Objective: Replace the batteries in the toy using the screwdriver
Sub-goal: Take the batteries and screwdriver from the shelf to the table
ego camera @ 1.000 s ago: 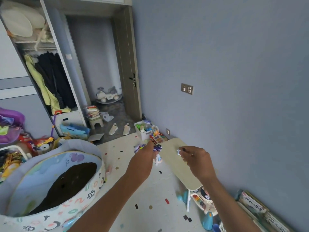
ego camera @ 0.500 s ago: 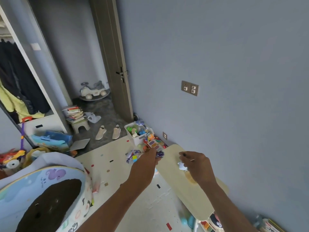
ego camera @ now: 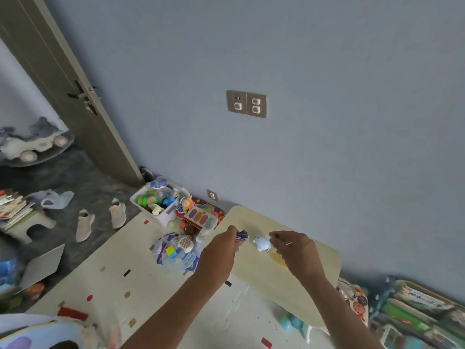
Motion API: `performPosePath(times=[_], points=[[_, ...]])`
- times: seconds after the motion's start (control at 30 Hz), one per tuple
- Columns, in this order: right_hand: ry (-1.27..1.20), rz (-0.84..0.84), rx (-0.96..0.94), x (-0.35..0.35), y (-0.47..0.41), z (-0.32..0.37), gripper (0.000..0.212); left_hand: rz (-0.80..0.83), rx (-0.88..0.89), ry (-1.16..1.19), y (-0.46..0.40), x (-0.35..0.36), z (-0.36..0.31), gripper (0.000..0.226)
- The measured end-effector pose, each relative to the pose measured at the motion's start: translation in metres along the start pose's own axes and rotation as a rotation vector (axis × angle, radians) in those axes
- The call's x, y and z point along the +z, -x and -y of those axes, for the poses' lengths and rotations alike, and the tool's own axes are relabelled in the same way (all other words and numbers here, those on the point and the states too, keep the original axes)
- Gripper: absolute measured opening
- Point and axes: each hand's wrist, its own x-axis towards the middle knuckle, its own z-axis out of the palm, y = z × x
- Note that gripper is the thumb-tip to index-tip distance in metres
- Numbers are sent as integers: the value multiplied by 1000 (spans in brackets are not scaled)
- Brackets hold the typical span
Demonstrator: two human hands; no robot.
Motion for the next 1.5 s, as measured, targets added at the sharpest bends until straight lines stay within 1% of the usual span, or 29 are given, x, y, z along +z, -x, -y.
performPosePath(times=[0.03, 0.07, 0.1, 0.13, 0.23, 0.4, 0.53, 0.63, 0.77, 0.9, 0.93, 0.97, 1.03, 1.13, 1.23, 1.5], points=[[-9, -12, 20, 4, -8, -2, 41, 15, 17, 5, -11, 6, 6, 28], [-19, -30, 47, 12, -23, -9, 46, 42, 37, 4, -29, 16, 14, 28], [-19, -46, 68, 20, -37, -17, 46, 65, 53, 0, -46, 28, 22, 28], [-14, -54, 86, 28, -52, -26, 42, 76, 64, -6, -61, 40, 31, 29], [16, -62, 162, 52, -93, -58, 13, 132, 90, 9, -106, 81, 56, 26], [69, -60, 287, 90, -144, -122, 14, 251, 163, -13, -166, 156, 100, 27], [52, -99, 414, 118, -168, -180, 17, 345, 201, 4, -201, 219, 134, 20], [54, -136, 479, 145, -180, -225, 16, 374, 279, -1, -224, 268, 159, 20], [51, -188, 528, 184, -195, -283, 16, 403, 388, -72, -253, 347, 198, 22], [47, -219, 540, 221, -210, -334, 16, 361, 533, -180, -275, 417, 232, 15], [41, -227, 534, 228, -215, -345, 16, 345, 582, -191, -279, 430, 238, 17], [34, -237, 529, 234, -219, -355, 17, 328, 632, -199, -282, 442, 244, 27], [11, -262, 519, 245, -228, -372, 16, 312, 675, -223, -288, 462, 252, 50], [-23, -314, 469, 256, -243, -392, 14, 218, 724, -211, -298, 491, 259, 68], [-90, -369, 403, 260, -257, -405, 13, 104, 825, -185, -305, 511, 267, 65], [-324, -486, 237, 261, -289, -412, 16, 36, 911, -152, -315, 527, 286, 68]])
